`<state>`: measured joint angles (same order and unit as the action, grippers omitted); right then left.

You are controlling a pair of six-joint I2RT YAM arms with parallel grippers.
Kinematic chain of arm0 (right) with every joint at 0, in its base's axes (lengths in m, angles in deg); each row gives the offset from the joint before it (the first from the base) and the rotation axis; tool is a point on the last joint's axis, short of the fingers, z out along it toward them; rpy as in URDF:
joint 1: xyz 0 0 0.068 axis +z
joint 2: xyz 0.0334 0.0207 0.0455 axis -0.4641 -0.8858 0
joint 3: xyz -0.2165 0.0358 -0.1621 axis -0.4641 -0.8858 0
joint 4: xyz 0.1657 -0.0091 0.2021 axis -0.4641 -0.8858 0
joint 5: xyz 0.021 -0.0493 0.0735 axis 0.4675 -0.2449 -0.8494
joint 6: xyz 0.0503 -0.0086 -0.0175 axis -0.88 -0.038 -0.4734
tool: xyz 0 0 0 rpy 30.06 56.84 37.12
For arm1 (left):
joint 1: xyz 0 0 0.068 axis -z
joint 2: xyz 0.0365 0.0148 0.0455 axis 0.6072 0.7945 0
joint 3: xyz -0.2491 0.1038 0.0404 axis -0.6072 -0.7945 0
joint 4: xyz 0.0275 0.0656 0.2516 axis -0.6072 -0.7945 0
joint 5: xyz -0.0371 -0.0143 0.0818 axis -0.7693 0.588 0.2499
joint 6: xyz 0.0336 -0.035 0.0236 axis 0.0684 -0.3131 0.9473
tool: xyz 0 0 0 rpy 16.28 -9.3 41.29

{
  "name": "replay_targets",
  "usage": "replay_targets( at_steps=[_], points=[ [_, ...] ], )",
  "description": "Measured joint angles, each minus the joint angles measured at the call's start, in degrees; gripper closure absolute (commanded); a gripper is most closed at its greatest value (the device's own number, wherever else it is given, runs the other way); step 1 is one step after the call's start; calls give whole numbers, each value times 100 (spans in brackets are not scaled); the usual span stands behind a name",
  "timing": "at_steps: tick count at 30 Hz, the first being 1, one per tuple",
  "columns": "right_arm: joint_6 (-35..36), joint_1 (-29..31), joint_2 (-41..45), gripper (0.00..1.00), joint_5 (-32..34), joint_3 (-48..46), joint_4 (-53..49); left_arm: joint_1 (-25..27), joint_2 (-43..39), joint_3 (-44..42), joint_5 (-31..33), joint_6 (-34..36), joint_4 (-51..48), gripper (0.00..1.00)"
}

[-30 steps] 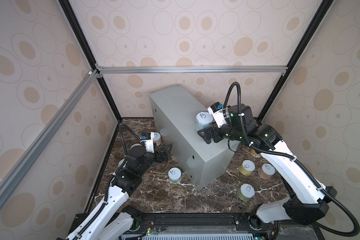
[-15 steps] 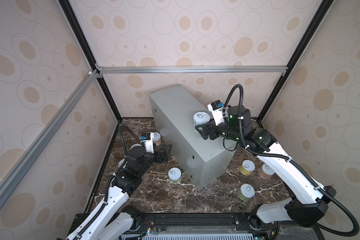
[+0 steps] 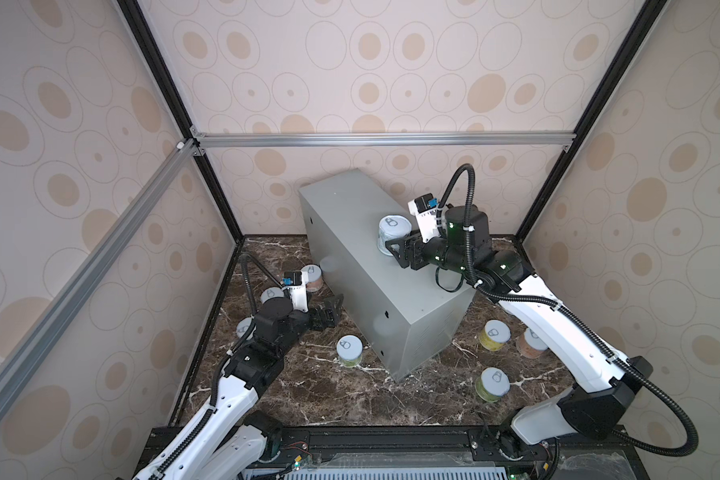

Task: Place and organize the canned foods onto the counter
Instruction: 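Carry the pale blue can along the box top toward its far end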

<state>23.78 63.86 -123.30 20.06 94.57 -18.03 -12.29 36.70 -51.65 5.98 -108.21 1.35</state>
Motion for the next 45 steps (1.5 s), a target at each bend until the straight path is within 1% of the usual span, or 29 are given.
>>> replay_targets(
  at_steps=[10, 14, 21, 27, 45],
  points=[
    [83, -192, -785, 30, -203, 525, 170, 0, -22, -151, 7, -33, 92, 1],
    [166, -271, -1196, 31, -330, 839, 404, 0, -20, -199, 22, -35, 120, 1],
    [219, -387, -1641, 30, -527, 1220, 671, 0, -11, -212, 37, -33, 127, 1],
    [229, -433, -2061, 31, -588, 1617, 890, 0, 90, -249, 28, -33, 166, 1],
    [254, -487, -3694, 31, -468, 3654, 986, 0, 214, -319, -59, -50, 212, 1]
  ],
)
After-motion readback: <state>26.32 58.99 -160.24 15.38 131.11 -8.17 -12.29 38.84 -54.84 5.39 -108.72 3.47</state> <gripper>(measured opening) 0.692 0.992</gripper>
